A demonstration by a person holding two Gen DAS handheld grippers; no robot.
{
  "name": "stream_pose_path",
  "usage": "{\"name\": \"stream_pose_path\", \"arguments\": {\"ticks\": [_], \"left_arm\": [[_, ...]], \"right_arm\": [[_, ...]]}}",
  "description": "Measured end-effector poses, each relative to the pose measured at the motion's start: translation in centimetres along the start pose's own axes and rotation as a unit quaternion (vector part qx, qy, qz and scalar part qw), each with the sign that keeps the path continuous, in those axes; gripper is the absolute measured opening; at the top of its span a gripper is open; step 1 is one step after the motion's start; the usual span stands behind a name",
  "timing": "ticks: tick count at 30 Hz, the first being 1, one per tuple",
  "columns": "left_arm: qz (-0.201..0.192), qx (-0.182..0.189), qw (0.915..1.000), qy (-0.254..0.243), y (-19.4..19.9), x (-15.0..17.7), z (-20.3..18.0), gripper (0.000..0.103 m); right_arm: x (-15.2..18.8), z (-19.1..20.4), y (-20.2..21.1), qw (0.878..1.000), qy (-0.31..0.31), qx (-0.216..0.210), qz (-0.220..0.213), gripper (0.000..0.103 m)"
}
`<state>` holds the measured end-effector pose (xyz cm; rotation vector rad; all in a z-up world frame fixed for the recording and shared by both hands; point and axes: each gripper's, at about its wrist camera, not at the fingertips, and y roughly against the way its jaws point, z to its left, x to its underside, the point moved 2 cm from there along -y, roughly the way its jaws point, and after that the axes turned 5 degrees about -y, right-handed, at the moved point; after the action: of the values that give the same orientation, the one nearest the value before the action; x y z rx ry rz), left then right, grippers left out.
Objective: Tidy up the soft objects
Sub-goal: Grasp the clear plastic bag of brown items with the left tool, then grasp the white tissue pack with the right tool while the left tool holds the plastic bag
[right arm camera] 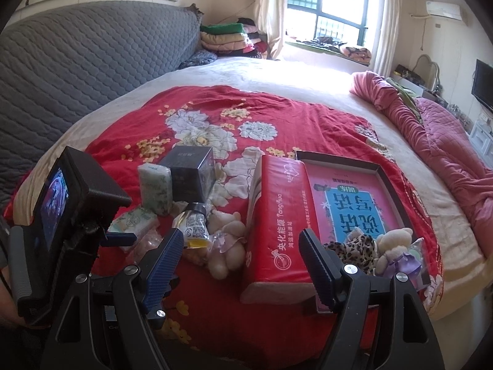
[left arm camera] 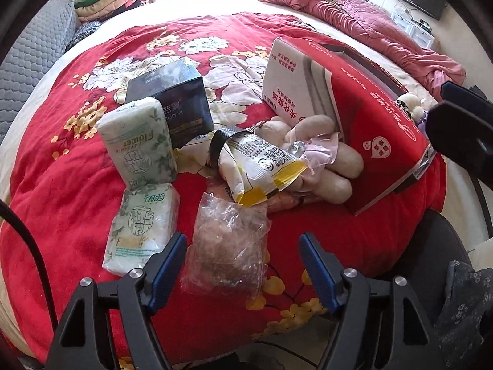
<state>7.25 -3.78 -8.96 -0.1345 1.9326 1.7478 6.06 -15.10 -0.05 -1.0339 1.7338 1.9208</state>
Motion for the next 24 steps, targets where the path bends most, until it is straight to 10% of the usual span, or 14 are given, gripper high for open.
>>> {"name": "stream_pose_path", "arguments": {"ticks": [7, 24], "left_arm": [[0.003, 0.007, 0.9998, 0.016, -1.0, 0.1, 0.8, 0.049], [-0.045, 0.062, 0.9885, 0.131, 4.8, 3.0, 6.8, 0.047]], "right_arm": [[-0.7, -0.5, -1.4, 1.000, -0.003, 0.002, 0.005, 0.078], [-4.8, 5.3, -6.9, 0.995, -0.023, -0.085, 0.039, 0.078]]}}
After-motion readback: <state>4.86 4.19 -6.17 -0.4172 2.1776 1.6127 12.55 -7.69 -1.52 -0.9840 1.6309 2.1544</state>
